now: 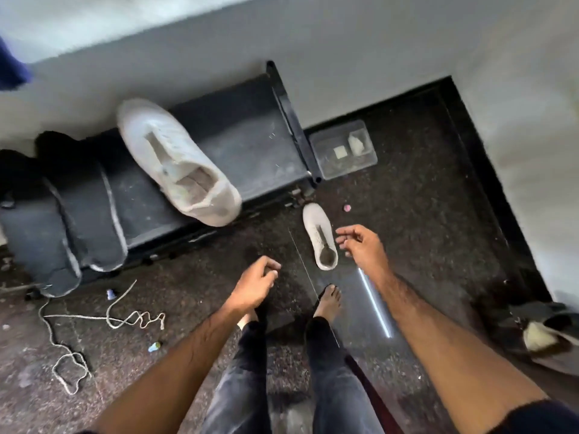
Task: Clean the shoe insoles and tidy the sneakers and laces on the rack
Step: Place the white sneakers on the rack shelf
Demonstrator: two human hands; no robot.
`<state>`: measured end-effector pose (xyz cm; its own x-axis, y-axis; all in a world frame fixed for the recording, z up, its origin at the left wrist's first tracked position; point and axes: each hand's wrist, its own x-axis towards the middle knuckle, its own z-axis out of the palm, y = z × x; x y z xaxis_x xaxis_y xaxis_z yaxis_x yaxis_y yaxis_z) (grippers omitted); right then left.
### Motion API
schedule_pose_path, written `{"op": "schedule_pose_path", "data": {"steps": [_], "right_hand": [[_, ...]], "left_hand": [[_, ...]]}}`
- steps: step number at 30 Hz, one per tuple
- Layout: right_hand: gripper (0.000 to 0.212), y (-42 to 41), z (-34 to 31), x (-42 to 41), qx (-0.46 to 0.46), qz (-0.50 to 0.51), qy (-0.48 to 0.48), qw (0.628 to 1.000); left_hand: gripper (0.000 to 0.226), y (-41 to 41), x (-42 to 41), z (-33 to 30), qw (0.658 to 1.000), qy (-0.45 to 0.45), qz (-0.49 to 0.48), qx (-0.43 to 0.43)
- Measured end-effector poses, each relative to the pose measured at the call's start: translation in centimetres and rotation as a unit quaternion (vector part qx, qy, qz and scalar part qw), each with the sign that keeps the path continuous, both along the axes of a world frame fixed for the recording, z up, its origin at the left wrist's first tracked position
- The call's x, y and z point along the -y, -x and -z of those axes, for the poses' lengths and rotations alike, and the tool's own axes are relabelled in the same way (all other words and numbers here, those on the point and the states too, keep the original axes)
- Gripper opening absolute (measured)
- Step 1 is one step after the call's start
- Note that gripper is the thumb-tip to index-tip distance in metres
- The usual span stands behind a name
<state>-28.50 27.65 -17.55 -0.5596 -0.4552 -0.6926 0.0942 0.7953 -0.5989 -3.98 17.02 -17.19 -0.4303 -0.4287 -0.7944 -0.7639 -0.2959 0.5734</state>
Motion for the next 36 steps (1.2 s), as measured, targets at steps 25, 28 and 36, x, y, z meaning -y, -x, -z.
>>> {"op": "schedule_pose_path", "data": {"steps": [25, 28, 36], "right_hand": [[0.054, 4.4, 43.4, -9.3, -0.036, -0.131, -0.126, 0.983], [0.046, 4.7, 42.1, -9.2, -0.038, -0.134, -0.123, 0.983], [0.043, 2.4, 27.7, -13.3, 0.058, -0.009, -0.074, 0.995]], "left_hand": [[0.016, 17.9, -10.3, 43.0, 0.977, 0.019, 0.133, 0.163], [0.028, 18.0, -10.1, 42.8, 0.979, 0.035, 0.138, 0.145], [0.034, 15.1, -9.5, 28.1, 0.977, -0.009, 0.193, 0.09]]}}
